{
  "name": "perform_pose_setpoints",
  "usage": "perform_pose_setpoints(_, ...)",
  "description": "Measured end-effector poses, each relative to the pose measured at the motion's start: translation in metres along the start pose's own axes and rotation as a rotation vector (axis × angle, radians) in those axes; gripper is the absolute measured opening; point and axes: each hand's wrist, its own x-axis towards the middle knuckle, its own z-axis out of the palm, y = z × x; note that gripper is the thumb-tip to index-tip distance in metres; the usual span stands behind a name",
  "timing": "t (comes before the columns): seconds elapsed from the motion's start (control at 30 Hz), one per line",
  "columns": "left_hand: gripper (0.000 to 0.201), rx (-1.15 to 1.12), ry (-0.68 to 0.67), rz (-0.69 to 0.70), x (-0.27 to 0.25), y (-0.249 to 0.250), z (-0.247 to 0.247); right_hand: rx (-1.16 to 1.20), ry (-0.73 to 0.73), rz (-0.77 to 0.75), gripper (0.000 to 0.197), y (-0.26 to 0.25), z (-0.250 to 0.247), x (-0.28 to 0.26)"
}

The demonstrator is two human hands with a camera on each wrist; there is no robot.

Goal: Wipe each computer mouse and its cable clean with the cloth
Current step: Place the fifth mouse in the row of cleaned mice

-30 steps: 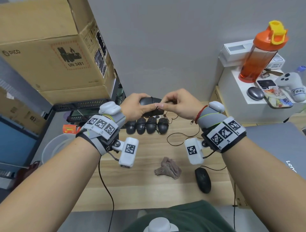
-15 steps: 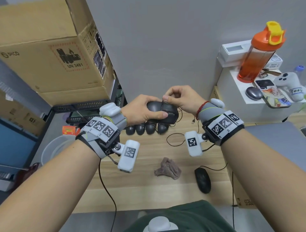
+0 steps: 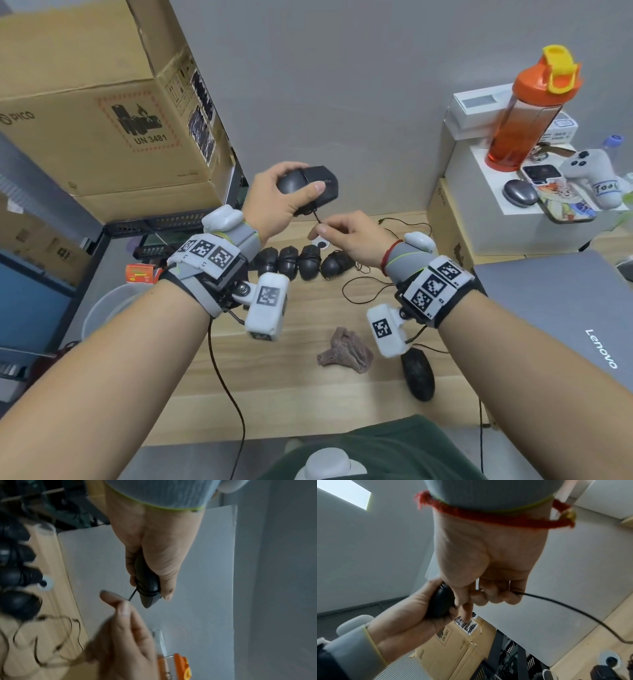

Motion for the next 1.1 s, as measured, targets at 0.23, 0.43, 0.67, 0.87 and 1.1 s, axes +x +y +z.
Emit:
perform_pose_setpoints(0.23, 0.053, 0.591, -0.152, 0.044, 0.005, -0.012, -0.012, -0.08, 0.016, -0.025, 0.015, -0.019, -0.023, 0.002)
perform_pose_setpoints(0.43, 0.062, 0.599, -0.309, -0.003, 0.001, -0.017, -0.015, 0.003, -0.002, -0.092, 0.009, -0.023, -0.041, 0.008)
perform_pose_setpoints(0.67, 0.06, 0.553, -0.411, 0.038, -0.006, -0.013, -0.001, -0.052, 0.096, -0.127, 0.01, -0.03, -0.051, 0.02)
perform_pose_setpoints(0.87, 0.061, 0.205, -0.409, -0.006, -0.015, 0.0, 0.003, 0.102, 0.196, -0.076, 0.018, -0.006, -0.051, 0.023)
perform_pose_setpoints(1.1, 0.05, -0.059, -0.12, 0.03, -0.007, 0.014, 0.007, 0.014, 0.095, -0.015, 0.021, -0.001, -0.024, 0.009)
